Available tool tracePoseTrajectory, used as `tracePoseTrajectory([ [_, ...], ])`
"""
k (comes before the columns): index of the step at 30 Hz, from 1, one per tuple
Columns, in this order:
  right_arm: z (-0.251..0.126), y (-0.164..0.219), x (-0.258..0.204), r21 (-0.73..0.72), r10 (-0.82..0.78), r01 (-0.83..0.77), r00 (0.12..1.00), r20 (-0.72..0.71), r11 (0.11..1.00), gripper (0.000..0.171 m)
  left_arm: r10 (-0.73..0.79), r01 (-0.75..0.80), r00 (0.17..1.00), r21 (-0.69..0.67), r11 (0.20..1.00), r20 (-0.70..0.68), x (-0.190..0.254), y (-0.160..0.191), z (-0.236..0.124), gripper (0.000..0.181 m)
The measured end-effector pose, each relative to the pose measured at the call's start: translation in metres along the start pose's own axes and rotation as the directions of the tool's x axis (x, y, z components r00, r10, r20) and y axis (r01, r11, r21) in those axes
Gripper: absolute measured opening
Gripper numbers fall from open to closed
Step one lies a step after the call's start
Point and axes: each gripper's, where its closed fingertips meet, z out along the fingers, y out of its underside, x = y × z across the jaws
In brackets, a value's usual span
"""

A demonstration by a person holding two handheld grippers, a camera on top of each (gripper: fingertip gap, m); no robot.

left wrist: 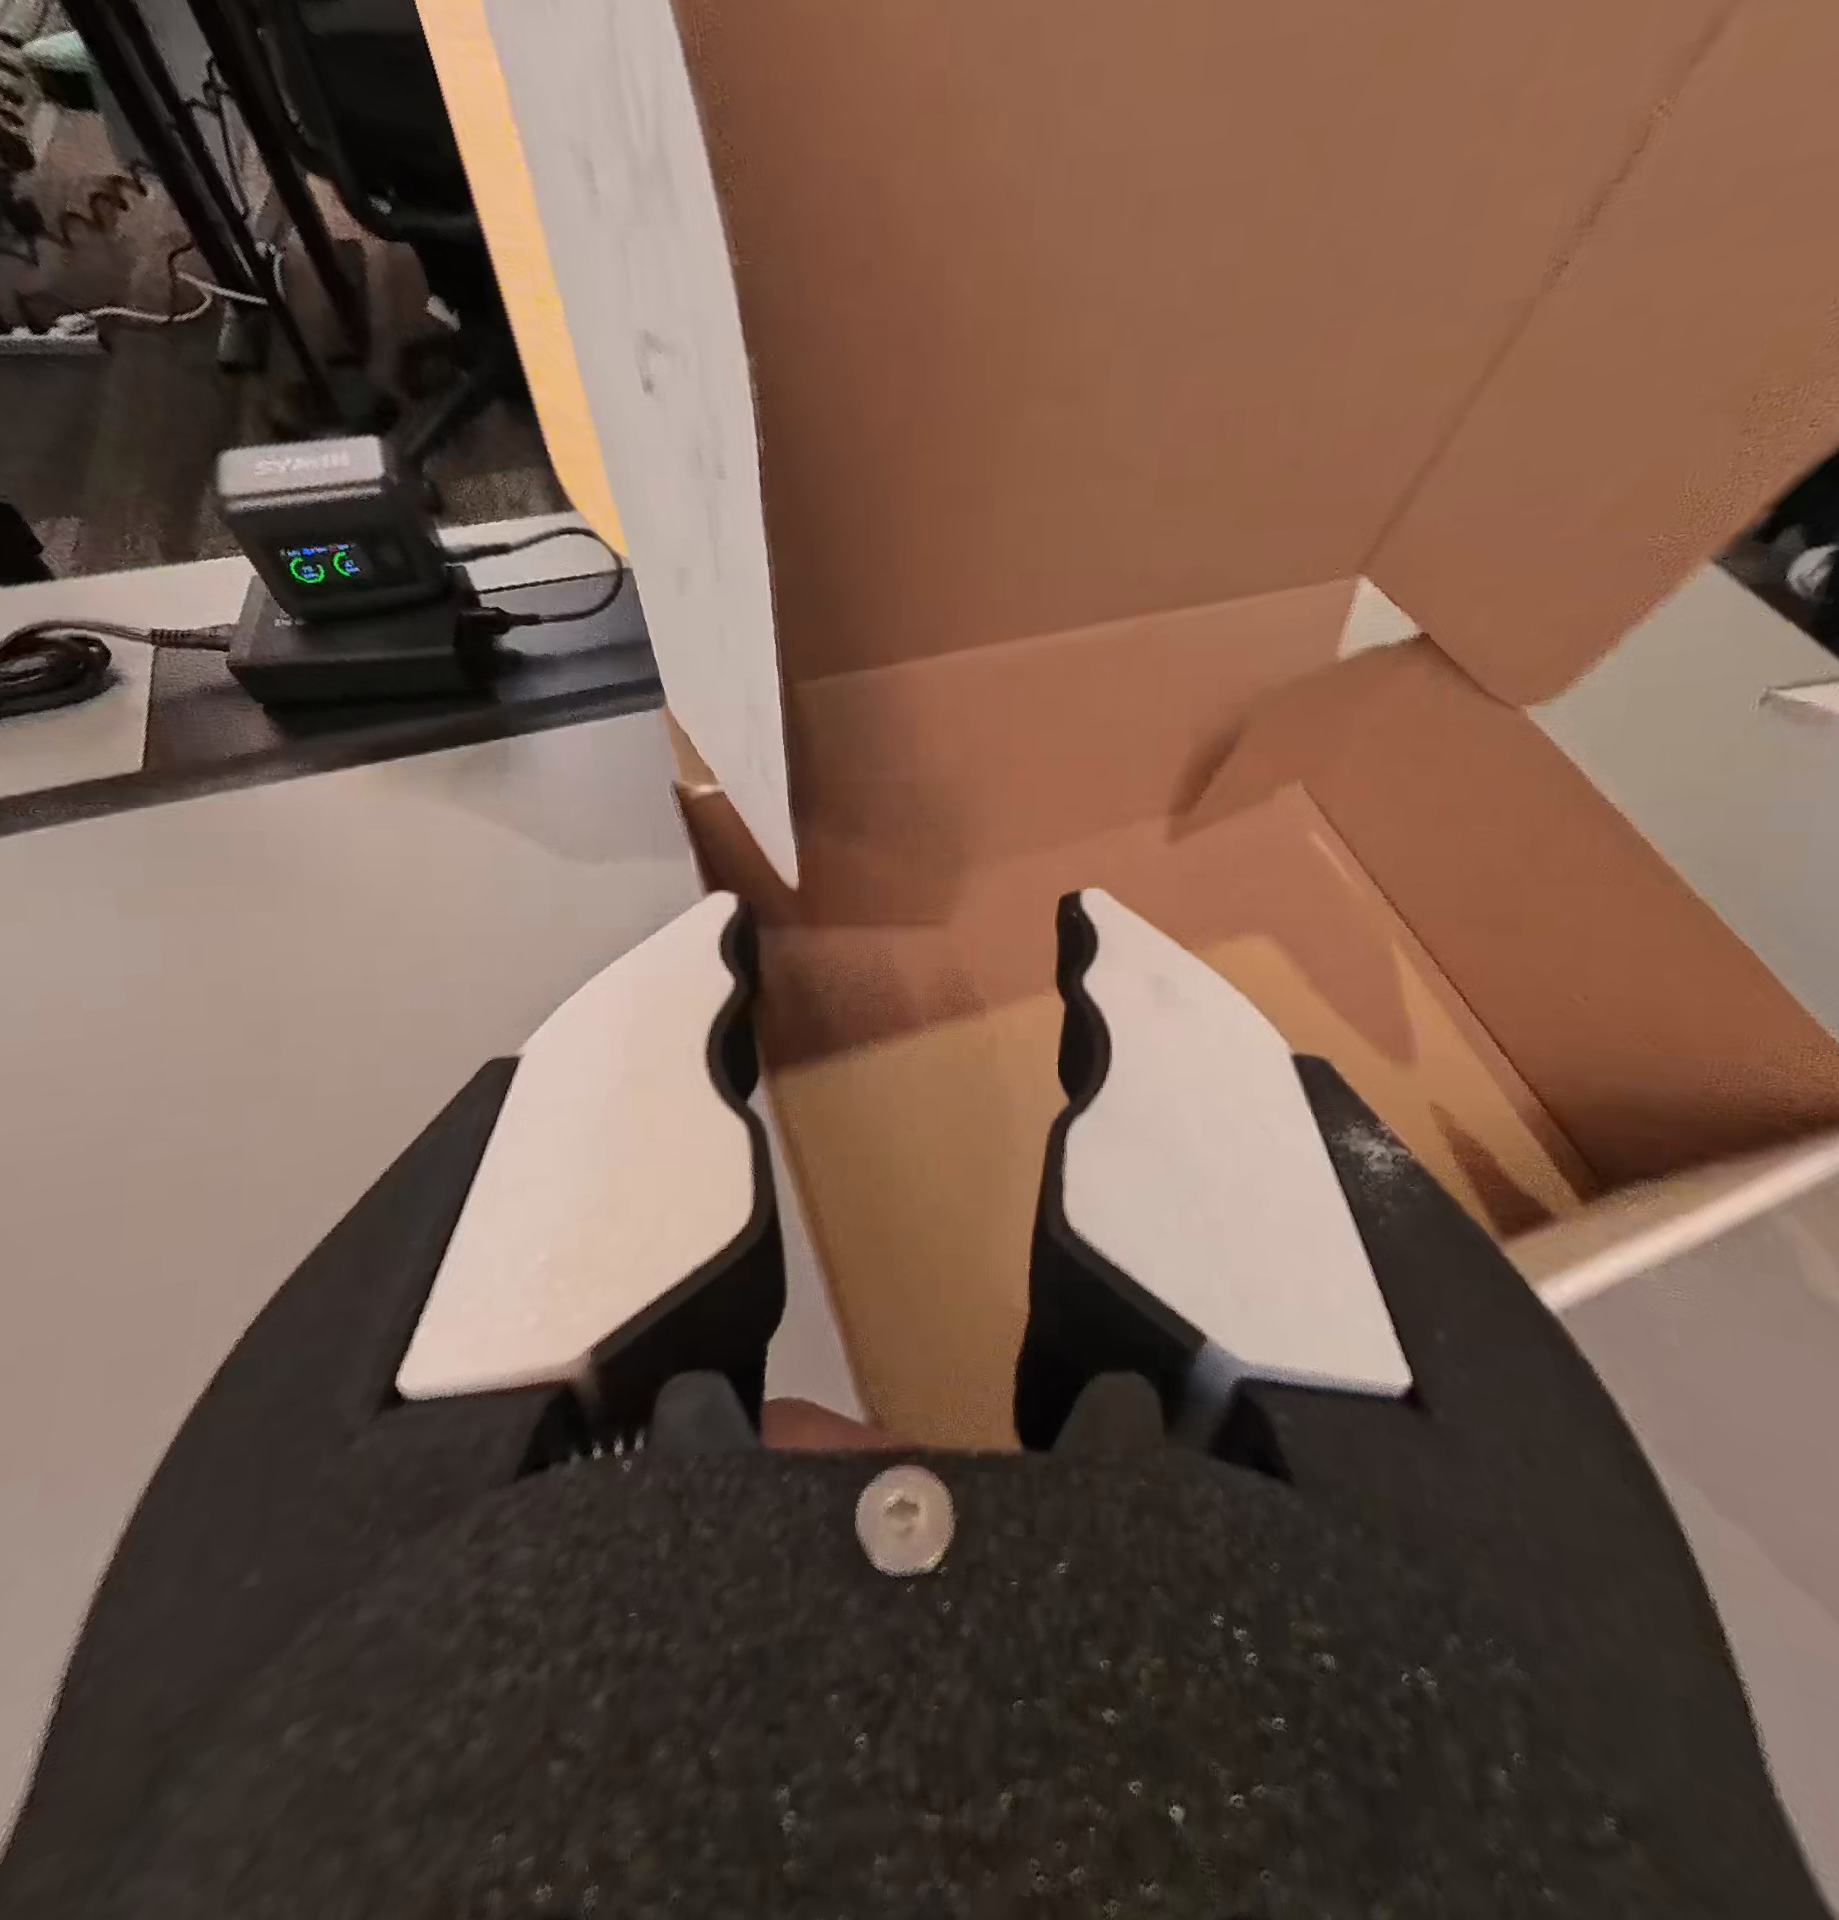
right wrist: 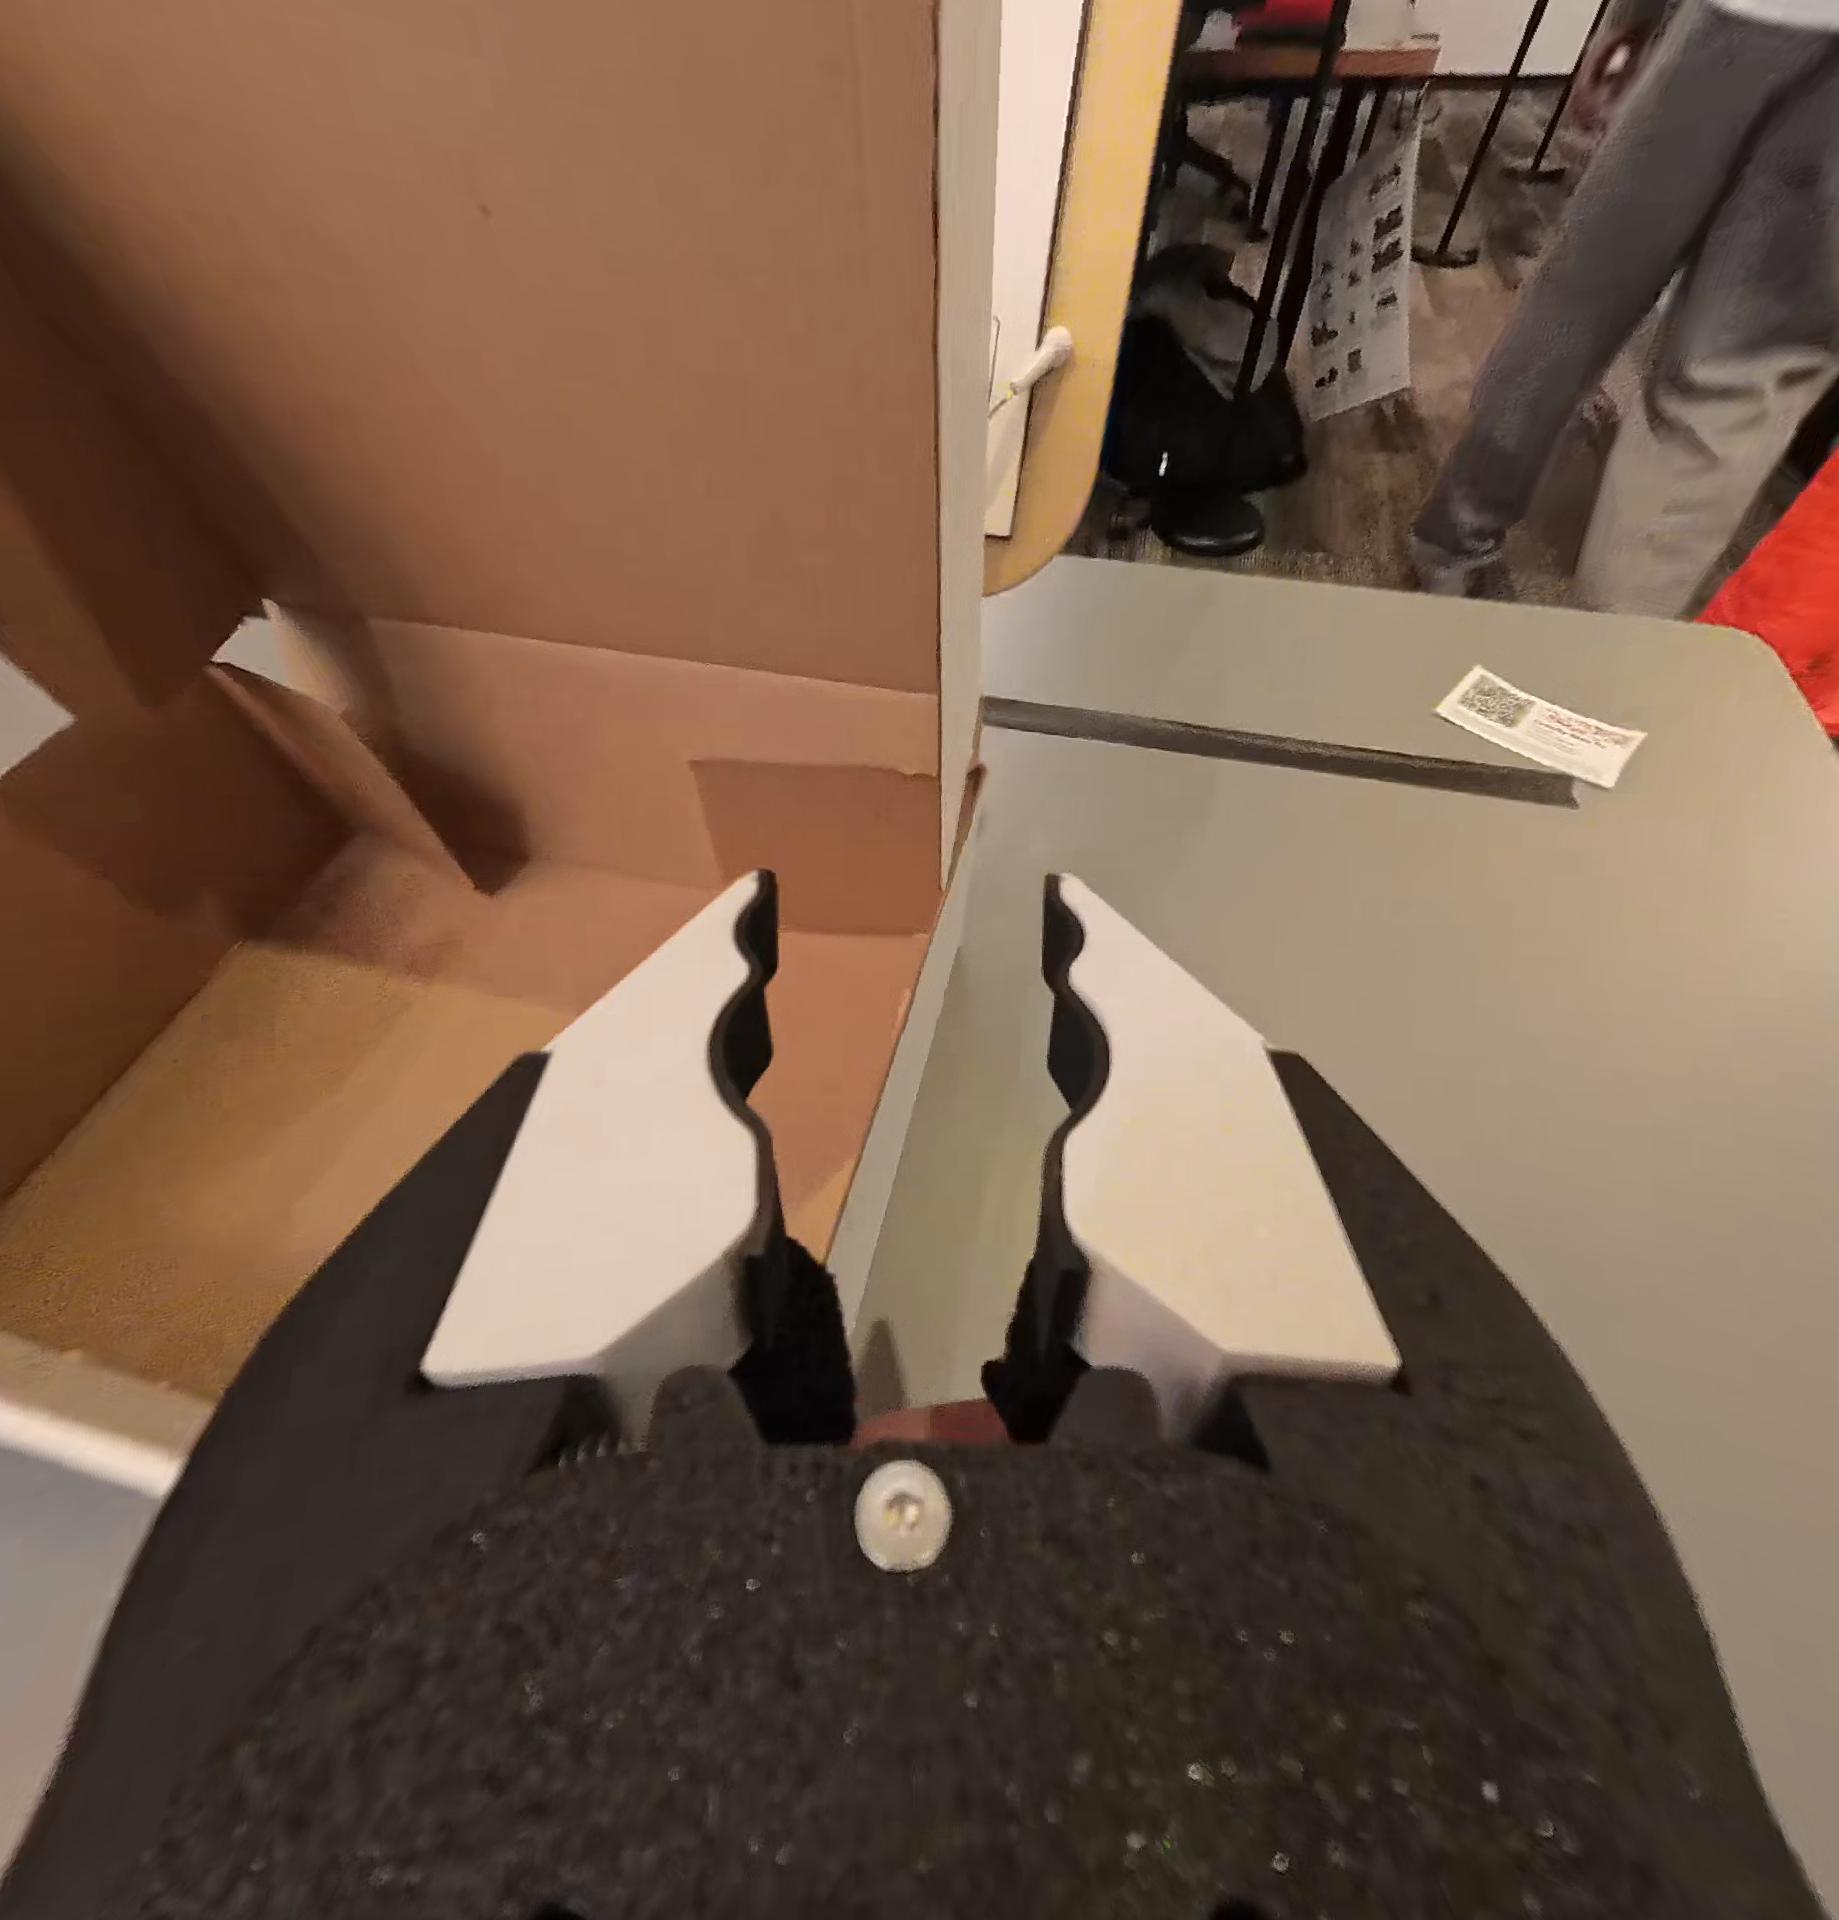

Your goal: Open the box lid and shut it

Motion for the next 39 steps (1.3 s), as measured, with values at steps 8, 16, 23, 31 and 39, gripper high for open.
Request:
tracePoseTrajectory([
  [8, 0.058, 0.006, 0.008, -0.131, -0.083, 0.079, 0.996, -0.025, 0.988, 0.044, 0.023, -0.016, 0.988, -0.048, 0.999, 0.156, -0.017, -0.016, 0.059, 0.050],
  [16, 0.075, 0.025, 0.007, -0.204, -0.153, 0.140, 0.987, -0.051, 0.969, 0.002, 0.069, -0.059, 0.980, -0.063, 0.996, 0.185, -0.045, -0.005, 0.075, 0.005],
  [23, 0.066, 0.021, -0.005, -0.208, -0.139, 0.130, 0.990, -0.030, 0.970, 0.002, 0.146, -0.141, 0.967, -0.040, 0.989, 0.209, -0.046, 0.003, 0.055, 0.004],
  [31, 0.050, 0.038, -0.034, -0.274, -0.126, 0.138, 0.990, 0.059, 0.952, 0.006, 0.106, -0.107, 0.974, -0.008, 0.994, 0.200, -0.034, 0.017, 0.038, 0.007],
  [39, 0.048, 0.058, -0.032, -0.256, -0.137, 0.144, 0.990, 0.046, 0.956, 0.005, 0.093, -0.091, 0.981, -0.019, 0.996, 0.170, -0.035, 0.039, 0.024, 0.005],
])
